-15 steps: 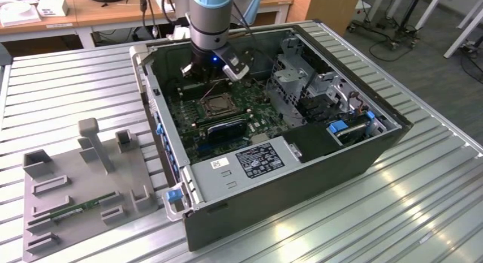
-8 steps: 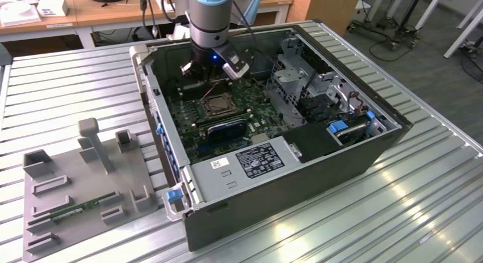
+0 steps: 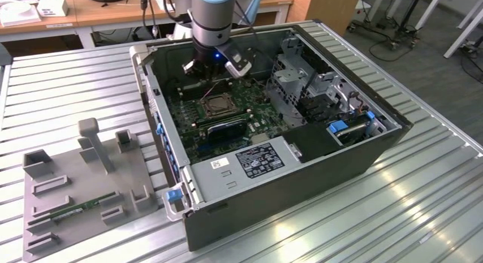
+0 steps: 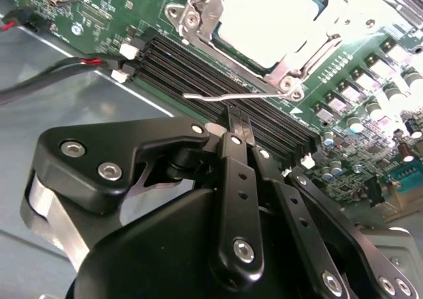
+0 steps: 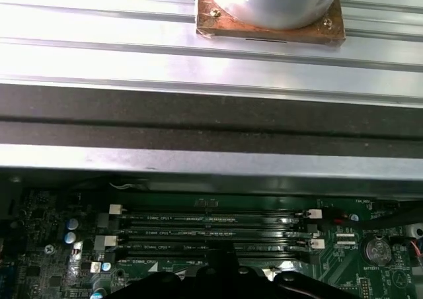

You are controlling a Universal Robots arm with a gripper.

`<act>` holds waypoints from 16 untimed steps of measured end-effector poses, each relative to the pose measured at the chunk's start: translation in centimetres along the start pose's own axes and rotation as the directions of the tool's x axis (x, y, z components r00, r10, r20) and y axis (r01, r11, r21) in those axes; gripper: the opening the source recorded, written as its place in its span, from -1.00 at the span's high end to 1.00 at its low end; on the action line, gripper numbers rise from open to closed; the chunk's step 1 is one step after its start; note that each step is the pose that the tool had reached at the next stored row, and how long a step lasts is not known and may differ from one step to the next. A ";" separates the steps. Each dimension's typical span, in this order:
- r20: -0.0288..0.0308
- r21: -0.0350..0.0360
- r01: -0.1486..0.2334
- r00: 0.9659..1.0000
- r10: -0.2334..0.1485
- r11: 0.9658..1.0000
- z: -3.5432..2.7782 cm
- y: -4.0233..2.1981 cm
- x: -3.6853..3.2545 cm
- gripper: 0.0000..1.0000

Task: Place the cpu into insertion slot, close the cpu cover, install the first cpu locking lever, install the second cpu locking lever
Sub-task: 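Install the first cpu locking lever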

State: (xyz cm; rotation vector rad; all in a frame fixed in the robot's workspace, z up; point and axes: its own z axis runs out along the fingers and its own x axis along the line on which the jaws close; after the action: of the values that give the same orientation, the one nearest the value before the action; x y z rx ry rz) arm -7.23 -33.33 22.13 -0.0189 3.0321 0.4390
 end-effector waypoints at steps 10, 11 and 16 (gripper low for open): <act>0.000 0.000 0.000 1.000 0.000 1.000 -0.02 -0.12 -0.15 0.79; 0.000 0.000 -0.001 1.000 0.001 1.000 -0.03 -0.16 -0.15 0.79; 0.000 0.000 -0.001 1.000 0.001 1.000 -0.05 -0.24 -0.15 0.79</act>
State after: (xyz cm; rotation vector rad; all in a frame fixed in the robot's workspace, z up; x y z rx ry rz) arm -7.08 -33.57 22.12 -0.0180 3.0321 0.4390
